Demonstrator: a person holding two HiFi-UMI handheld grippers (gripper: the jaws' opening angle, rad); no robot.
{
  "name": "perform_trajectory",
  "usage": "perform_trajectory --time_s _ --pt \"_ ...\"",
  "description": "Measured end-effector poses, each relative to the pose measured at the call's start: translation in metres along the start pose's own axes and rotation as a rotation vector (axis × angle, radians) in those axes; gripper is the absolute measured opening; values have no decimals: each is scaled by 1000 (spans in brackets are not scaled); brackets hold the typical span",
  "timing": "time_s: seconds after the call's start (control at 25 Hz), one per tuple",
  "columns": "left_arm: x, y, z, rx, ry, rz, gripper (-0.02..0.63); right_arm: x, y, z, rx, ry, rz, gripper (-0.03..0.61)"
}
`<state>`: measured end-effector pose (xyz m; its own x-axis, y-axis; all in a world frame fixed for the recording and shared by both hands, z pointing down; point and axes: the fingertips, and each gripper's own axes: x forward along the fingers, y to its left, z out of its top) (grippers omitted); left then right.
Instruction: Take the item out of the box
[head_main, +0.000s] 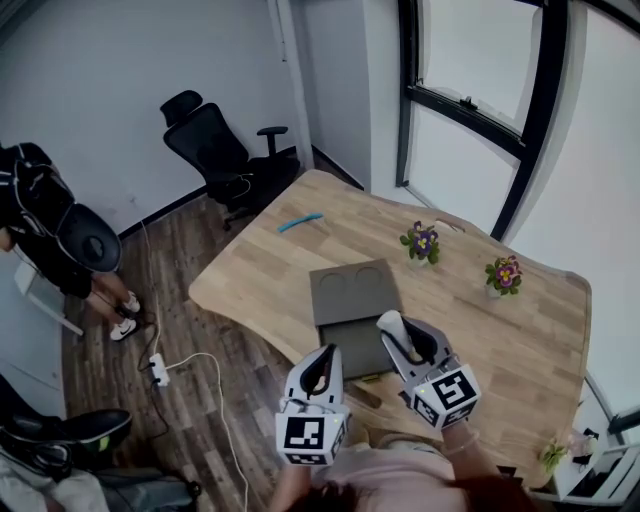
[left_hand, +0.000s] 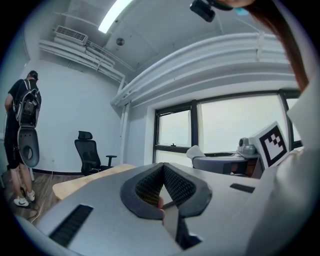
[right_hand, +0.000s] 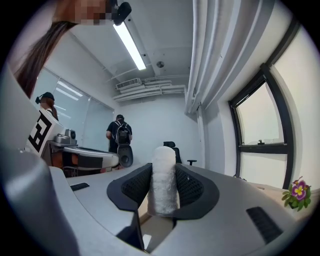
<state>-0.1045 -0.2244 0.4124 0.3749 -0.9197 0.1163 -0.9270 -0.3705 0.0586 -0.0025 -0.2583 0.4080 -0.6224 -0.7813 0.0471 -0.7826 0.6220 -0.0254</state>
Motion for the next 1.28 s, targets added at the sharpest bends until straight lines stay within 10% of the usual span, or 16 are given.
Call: perform_trajectory --time_s 1.28 --pt "-32 -66 37 42 -17 116 -2 -76 -14 37 18 -31 86 135"
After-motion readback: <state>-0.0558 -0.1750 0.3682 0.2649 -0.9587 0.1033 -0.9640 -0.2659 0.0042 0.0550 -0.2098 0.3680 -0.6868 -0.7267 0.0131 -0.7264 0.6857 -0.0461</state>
